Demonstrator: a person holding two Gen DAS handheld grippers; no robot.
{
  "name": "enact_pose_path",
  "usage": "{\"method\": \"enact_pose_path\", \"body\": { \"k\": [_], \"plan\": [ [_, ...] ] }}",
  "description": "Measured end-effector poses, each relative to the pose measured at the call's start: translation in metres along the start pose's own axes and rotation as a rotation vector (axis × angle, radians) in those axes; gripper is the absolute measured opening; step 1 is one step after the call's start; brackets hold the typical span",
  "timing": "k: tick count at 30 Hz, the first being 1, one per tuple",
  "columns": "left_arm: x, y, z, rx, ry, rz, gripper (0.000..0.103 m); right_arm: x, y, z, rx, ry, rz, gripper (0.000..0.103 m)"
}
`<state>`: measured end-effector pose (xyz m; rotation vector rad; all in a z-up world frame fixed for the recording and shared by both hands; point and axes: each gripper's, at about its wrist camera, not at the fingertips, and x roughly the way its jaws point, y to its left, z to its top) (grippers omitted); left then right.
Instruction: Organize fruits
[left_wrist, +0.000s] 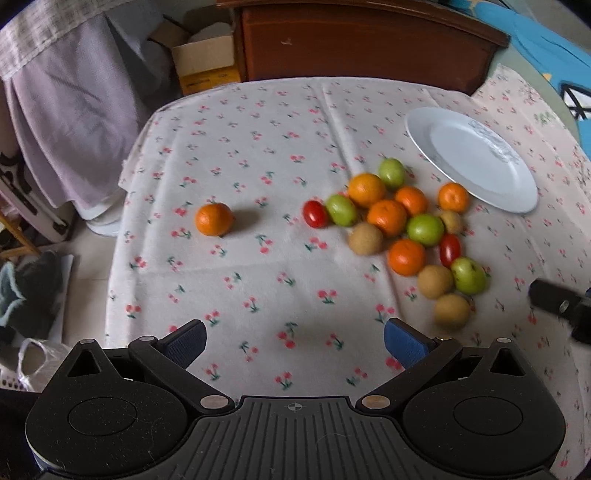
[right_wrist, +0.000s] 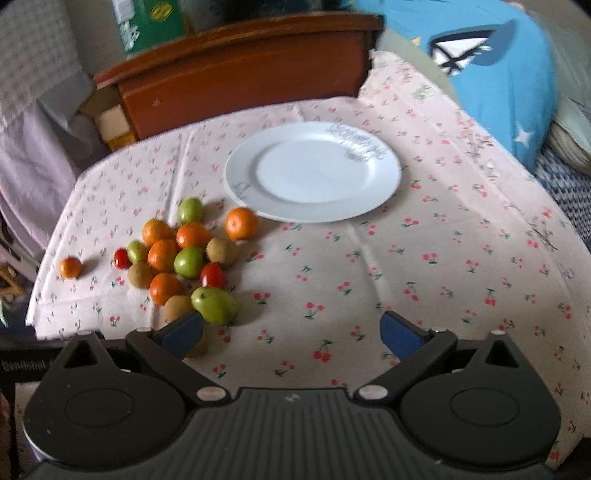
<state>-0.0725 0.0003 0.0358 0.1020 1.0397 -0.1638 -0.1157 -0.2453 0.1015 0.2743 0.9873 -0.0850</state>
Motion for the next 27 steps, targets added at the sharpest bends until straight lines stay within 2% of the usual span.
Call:
{"method": "enact_pose_path", "body": {
  "k": [3, 8, 11, 16, 20, 27],
  "plan": [
    [0.001, -0.005, -0.004, 0.021, -0.008, -0.020, 0.103, -0.005, -0.013, -0.003, 0.037, -0.013, -0.015, 0.100],
    [-0.001, -0.015, -0.007, 0.055, -0.026, -0.056, 0.103, -0.002, -0.025, -0.009, 0.078, -0.015, -0.018, 0.083],
    [-0.002, -0.022, -0.009, 0.082, -0.038, -0.077, 0.103, 0.002, -0.027, -0.010, 0.119, -0.004, 0.041, 0.073],
    [0.002, -0.029, -0.012, 0.103, -0.031, -0.079, 0.103, 0.005, -0.015, -0.008, 0.090, -0.021, 0.156, 0.068],
    [0.004, -0.033, -0.014, 0.114, -0.043, -0.076, 0.102, 0.012, 0.001, -0.007, 0.020, -0.018, 0.198, 0.061],
    [0.003, -0.040, -0.014, 0.127, -0.074, -0.109, 0.101, 0.031, 0.012, -0.003, -0.014, 0.022, 0.261, 0.045]
  ]
}}
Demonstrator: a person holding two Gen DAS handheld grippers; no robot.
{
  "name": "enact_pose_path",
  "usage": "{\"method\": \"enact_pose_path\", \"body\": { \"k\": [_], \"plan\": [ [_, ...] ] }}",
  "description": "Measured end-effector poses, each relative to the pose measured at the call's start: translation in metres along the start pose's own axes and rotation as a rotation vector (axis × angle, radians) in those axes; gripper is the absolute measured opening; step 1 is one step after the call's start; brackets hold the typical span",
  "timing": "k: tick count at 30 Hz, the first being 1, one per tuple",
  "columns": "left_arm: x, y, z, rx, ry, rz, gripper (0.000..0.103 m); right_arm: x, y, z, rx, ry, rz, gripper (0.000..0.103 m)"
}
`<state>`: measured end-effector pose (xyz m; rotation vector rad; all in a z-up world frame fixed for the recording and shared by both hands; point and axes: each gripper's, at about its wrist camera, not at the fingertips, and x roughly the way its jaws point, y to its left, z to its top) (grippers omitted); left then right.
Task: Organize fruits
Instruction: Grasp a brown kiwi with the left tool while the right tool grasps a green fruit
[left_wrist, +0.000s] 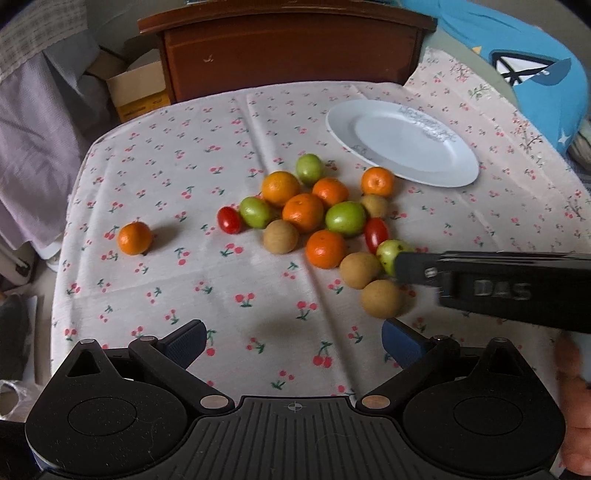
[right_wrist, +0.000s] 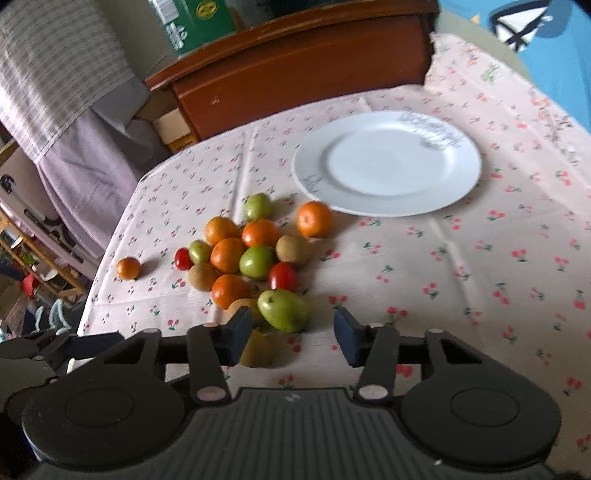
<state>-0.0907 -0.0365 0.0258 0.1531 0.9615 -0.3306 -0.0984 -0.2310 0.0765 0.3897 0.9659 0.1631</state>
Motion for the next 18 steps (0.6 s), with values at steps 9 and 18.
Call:
{"method": "enact_pose_path", "body": {
  "k": [9, 18],
  "plan": [
    [0.001, -0.005, -0.001, -0.010, -0.044, -0.053, 0.097, 0.017, 0.000, 0.001, -0.014, 0.009, 0.025, 0.032],
    [0.006, -0.019, 0.000, 0.009, -0.072, -0.124, 0.078, -0.005, -0.013, 0.010, 0.040, -0.043, 0.000, 0.032]
  ]
}}
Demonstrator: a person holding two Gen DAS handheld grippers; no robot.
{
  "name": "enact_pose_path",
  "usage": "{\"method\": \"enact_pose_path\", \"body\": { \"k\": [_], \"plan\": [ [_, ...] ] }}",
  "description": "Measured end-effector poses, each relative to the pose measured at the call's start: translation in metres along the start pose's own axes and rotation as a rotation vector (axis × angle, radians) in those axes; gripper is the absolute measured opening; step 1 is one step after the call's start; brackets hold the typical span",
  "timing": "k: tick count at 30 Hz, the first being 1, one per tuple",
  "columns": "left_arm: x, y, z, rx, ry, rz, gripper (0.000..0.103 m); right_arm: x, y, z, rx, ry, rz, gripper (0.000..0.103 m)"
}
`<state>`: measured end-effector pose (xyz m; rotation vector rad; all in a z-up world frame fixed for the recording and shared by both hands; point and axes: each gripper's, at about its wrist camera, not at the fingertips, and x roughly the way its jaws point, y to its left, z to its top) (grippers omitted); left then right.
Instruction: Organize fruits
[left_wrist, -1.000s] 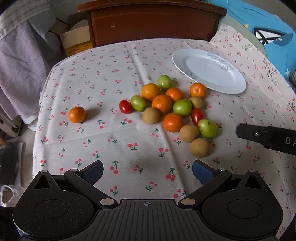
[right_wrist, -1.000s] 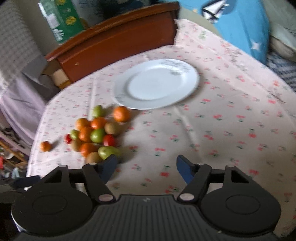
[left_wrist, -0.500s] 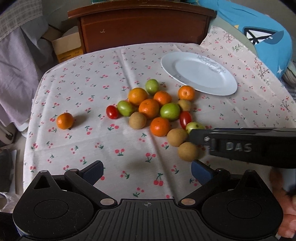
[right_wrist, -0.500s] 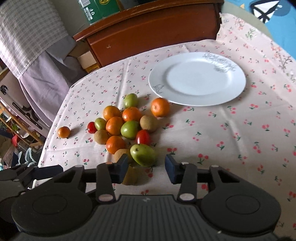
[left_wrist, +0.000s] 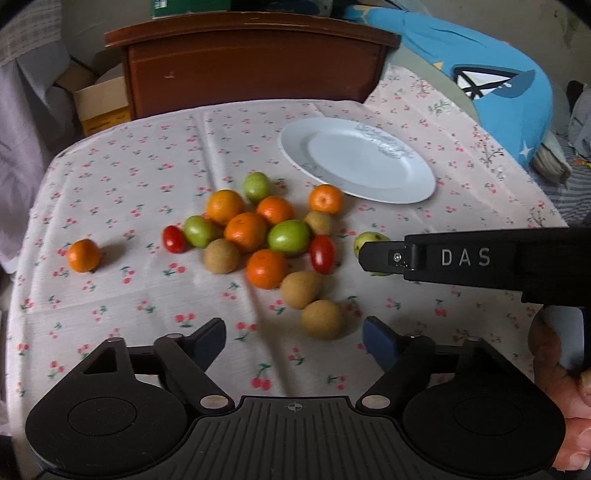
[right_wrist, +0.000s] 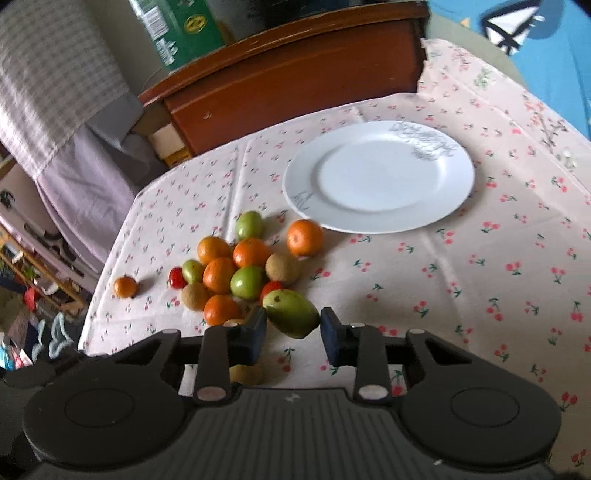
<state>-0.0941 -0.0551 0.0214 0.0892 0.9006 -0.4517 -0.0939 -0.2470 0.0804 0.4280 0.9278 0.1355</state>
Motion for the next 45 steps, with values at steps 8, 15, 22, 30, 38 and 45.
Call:
{"method": "enact_pose_path", "body": {
  "k": [8, 15, 22, 30, 38, 45],
  "plan": [
    [0.014, -0.012, -0.003, 0.033, 0.005, -0.008, 0.050, 0.000, -0.012, 0.000, 0.059, 0.012, -0.040, 0.032],
    [0.015, -0.007, -0.002, 0.008, -0.010, -0.057, 0.027, 0.001, -0.013, 0.000, 0.072, 0.022, -0.048, 0.032],
    [0.005, -0.003, 0.001, -0.033, -0.028, -0.066, 0.027, 0.001, -0.017, 0.000, 0.112, 0.031, -0.041, 0.032],
    [-0.011, 0.006, 0.025, -0.078, -0.083, -0.095, 0.027, -0.005, -0.020, 0.015, 0.147, 0.031, -0.005, 0.032],
    [0.003, 0.006, 0.059, -0.057, -0.106, -0.099, 0.027, -0.003, -0.035, 0.051, 0.143, 0.013, 0.014, 0.032],
    [0.031, 0.002, 0.090, -0.034, -0.099, -0.110, 0.027, 0.017, -0.045, 0.069, 0.135, 0.018, -0.023, 0.032]
  ]
}}
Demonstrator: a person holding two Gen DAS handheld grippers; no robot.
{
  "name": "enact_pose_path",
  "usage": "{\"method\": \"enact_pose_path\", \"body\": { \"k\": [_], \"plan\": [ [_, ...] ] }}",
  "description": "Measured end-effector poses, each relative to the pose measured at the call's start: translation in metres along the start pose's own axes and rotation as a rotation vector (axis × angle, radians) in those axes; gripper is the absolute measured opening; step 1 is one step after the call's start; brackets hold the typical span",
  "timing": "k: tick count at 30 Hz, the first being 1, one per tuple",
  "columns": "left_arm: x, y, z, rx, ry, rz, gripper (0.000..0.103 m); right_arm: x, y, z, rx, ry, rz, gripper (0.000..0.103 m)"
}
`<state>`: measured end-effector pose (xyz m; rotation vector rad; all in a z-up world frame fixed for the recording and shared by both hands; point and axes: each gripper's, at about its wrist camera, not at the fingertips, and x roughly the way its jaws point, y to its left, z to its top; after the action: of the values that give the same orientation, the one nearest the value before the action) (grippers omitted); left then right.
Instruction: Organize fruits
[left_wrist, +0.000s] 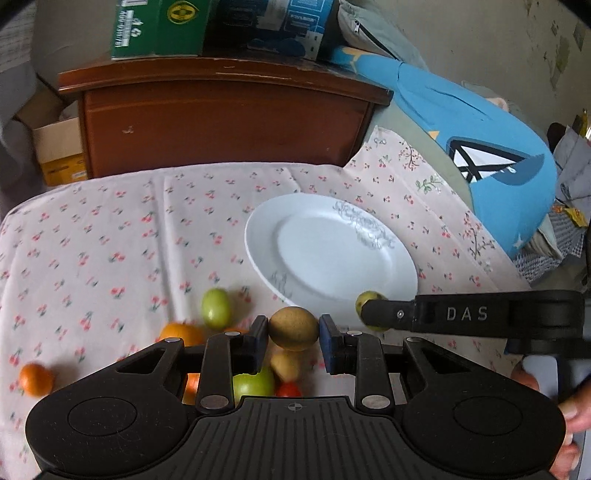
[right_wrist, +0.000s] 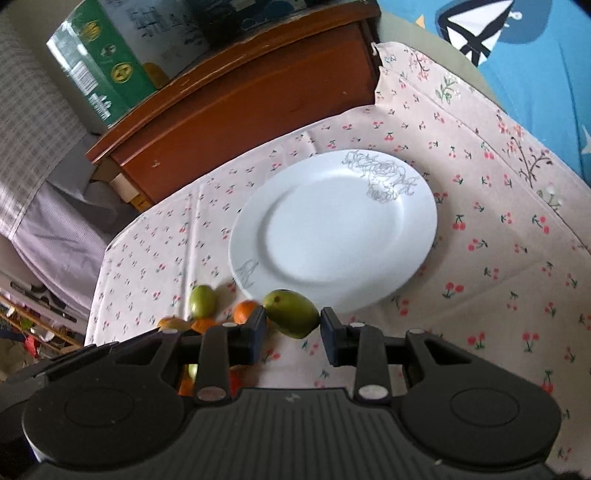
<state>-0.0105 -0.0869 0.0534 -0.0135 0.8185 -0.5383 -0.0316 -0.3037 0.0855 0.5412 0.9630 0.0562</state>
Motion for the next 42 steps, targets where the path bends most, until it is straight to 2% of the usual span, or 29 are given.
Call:
{"method": "enact_pose_path", "body": {
  "k": [10, 21, 23, 25, 26, 31, 33, 35, 37, 42],
  "plan": [
    [0.045, -0.001, 0.030, 0.041, 0.007, 0.004, 0.027, 0.023, -0.019, 0.021, 0.088, 0.005, -0.024, 0.032],
    [0.071, 0.000, 0.036, 0.073, 0.007, 0.014, 0.029, 0.039, -0.025, 0.029, 0.116, 0.006, -0.042, 0.035],
    [0.072, 0.001, 0.037, 0.069, 0.009, 0.016, 0.033, 0.038, -0.025, 0.031, 0.113, 0.002, -0.043, 0.035],
    [0.072, 0.002, 0.036, 0.066, 0.000, 0.039, 0.045, 0.035, -0.027, 0.033, 0.114, -0.013, -0.044, 0.036],
    [0.072, 0.003, 0.036, 0.067, -0.006, 0.053, 0.046, 0.034, -0.028, 0.035, 0.115, -0.021, -0.050, 0.037],
    [0.074, 0.011, 0.033, 0.051, 0.017, 0.099, 0.047, 0.024, -0.040, 0.043, 0.131, -0.088, -0.140, 0.040],
    [0.075, 0.013, 0.032, 0.051, 0.025, 0.121, 0.047, 0.022, -0.044, 0.046, 0.128, -0.114, -0.203, 0.040],
    [0.075, 0.016, 0.030, 0.052, 0.032, 0.141, 0.048, 0.022, -0.048, 0.047, 0.133, -0.135, -0.256, 0.045],
    [0.076, 0.017, 0.029, 0.051, 0.038, 0.163, 0.056, 0.025, -0.055, 0.047, 0.155, -0.127, -0.265, 0.048],
    [0.072, 0.020, 0.028, 0.059, 0.027, 0.197, 0.060, 0.043, -0.064, 0.044, 0.181, -0.065, -0.227, 0.047]
  ]
}}
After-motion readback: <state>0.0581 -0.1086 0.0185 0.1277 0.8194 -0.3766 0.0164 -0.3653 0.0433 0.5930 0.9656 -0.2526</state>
